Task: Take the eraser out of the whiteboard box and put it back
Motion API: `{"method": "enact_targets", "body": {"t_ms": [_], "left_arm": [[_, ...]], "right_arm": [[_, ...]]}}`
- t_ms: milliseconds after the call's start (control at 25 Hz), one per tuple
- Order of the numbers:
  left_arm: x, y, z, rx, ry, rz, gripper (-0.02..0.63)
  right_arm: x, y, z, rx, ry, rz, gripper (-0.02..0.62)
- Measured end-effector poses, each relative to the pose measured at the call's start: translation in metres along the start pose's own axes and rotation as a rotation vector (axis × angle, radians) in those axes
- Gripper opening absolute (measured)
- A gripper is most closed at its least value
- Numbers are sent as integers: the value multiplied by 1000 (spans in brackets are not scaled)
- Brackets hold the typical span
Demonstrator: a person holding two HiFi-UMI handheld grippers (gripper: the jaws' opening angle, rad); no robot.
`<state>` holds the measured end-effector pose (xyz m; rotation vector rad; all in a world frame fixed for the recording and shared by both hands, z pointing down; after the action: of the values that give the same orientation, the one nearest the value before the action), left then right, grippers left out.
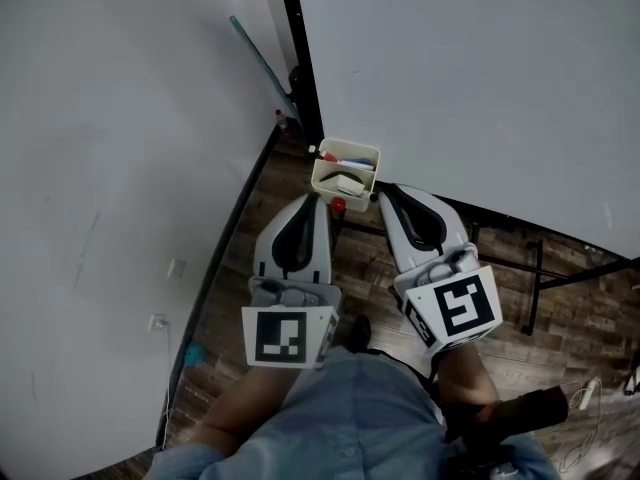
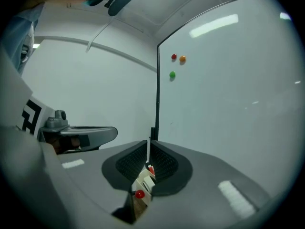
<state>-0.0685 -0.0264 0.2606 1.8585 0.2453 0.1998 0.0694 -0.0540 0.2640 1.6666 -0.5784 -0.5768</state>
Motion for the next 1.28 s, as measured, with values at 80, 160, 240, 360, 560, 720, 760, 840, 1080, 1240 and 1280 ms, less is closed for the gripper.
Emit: {"method": "enact_targets", "body": {"t_ms": [80,160,240,360,560,720,760,840,1080,1240,1280], "left_arm": [[-2,0,7,3,-14,11,3],[-3,1,13,3,-23,18,3],[-6,3,18,6,-39,24,3],[-11,3,23,11,-62,25,3],[-24,7,30,5,-83,27,3],[-36,16,40,-6,-88,11,3],[-39,19,42,-9,-87,8,3],[-45,25,47,-17,-84,0,3],[-64,49,63,-53,-92,-40,3],[-71,60,76,-69,-83,-61,3],[-73,63,79,-72,-84,-63,3]], "right_arm": [[7,0,9,4,-23,-5,26],[13,1,17,6,-42,-6,28],[16,3,24,4,-62,-7,29],[18,6,34,-5,-93,-12,35],[18,14,52,-35,-137,-19,35],[15,27,66,-97,-188,-24,35],[14,31,70,-118,-202,-22,39],[13,41,77,-158,-224,-21,59],[10,73,91,-304,-303,-96,127],[8,88,95,-377,-367,-99,130],[7,92,96,-394,-377,-101,132]]}}
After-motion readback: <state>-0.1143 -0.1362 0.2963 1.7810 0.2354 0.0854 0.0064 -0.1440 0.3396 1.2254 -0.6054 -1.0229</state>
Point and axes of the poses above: the fingertips, and each gripper's own axes: z forward along the fingers, x to its right, y out of its underside, the point moved 6 cm from there along -z, backward along the fingers, and after that the axes turned 9 degrees about x, right-handed, at the moved point
